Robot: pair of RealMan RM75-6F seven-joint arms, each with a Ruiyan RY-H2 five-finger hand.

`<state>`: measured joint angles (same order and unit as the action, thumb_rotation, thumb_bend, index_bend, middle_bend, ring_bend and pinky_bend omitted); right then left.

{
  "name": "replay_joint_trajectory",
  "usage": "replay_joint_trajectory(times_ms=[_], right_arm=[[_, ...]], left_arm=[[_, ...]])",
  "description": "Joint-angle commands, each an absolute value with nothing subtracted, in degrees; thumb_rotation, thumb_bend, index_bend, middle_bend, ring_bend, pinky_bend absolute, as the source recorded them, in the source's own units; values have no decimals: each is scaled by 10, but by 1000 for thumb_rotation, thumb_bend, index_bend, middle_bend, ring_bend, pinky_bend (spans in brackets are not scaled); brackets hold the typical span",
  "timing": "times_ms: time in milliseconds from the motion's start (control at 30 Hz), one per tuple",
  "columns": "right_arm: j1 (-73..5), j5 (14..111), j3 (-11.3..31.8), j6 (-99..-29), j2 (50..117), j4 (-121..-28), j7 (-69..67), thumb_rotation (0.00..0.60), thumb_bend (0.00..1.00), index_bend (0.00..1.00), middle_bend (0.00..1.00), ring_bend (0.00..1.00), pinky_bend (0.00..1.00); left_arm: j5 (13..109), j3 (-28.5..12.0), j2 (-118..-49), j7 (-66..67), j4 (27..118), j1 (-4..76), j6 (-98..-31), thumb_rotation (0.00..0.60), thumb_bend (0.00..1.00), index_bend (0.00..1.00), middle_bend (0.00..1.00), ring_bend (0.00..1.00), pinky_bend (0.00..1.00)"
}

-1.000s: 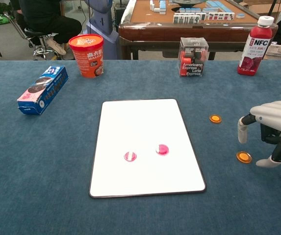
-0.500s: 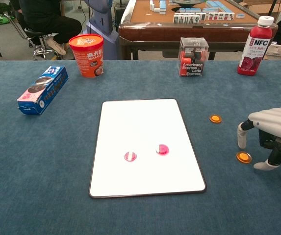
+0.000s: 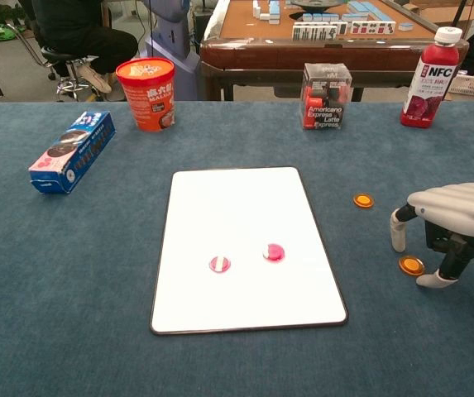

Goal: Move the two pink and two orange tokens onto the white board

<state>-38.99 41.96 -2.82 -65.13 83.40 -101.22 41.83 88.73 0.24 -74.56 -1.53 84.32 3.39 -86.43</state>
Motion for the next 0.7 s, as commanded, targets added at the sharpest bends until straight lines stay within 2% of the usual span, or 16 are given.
replay_joint_trajectory(times_ms=[33, 433, 700], right_arm=[[-390, 418, -27, -650, 835, -1011, 421, 600, 235, 384, 1000, 1000, 1000], [-387, 420, -23, -645, 843, -1009, 430, 600, 247, 386, 1000, 1000, 1000], [-382, 431, -20, -650, 838, -1014, 428, 600, 257, 480, 1000, 1000, 1000]], left_arm=[[887, 3, -746, -17, 843, 33, -865, 600, 281, 515, 647, 638, 784], [887, 4, -749, -20, 839, 32, -864, 600, 281, 515, 647, 638, 784], [887, 3, -748, -21, 839, 33, -864, 600, 281, 515, 647, 639, 784]])
